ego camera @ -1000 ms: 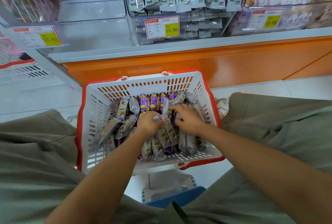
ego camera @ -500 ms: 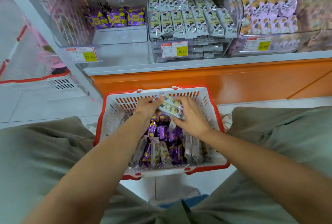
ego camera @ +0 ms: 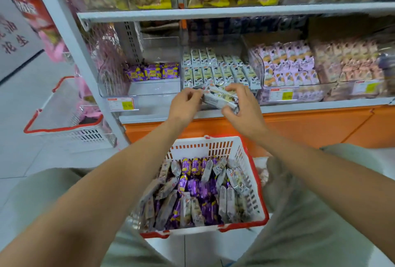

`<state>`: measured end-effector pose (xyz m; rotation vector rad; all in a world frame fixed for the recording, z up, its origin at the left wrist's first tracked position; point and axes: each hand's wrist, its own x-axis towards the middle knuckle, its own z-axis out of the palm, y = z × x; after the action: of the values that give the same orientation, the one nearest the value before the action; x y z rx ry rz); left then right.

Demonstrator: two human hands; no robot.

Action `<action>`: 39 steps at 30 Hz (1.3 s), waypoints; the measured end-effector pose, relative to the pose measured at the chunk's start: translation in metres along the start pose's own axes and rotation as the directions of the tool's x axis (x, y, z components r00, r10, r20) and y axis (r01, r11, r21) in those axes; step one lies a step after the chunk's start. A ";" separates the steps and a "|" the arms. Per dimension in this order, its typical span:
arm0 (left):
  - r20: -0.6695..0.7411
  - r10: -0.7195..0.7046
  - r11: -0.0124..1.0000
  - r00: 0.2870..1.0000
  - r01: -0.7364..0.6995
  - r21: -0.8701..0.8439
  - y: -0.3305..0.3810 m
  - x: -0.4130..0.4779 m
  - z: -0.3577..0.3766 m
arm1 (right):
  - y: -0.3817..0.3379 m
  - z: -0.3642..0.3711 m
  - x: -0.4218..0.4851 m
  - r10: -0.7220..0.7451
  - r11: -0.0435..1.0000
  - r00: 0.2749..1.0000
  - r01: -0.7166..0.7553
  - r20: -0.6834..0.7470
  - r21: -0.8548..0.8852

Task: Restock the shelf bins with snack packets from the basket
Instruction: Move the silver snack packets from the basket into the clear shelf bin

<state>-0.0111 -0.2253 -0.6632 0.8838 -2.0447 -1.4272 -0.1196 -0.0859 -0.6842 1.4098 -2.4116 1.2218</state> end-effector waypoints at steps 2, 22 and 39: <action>-0.014 0.161 0.956 0.987 -0.152 0.250 0.012 0.006 -0.006 | -0.002 -0.010 0.018 0.031 0.999 0.998 -0.032 -0.048 -0.030; 0.349 0.127 0.470 0.928 -0.366 0.803 0.016 0.182 0.037 | 0.046 0.017 0.201 0.348 0.793 0.937 -0.313 -0.033 -0.522; 0.353 0.070 0.453 0.933 -0.345 0.822 0.009 0.187 0.043 | 0.069 0.037 0.219 0.437 0.832 0.885 -0.331 0.159 -0.446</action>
<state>-0.1688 -0.3351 -0.6640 0.7337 -3.0355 -0.2272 -0.2864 -0.2449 -0.6529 1.0328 -3.0100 0.5345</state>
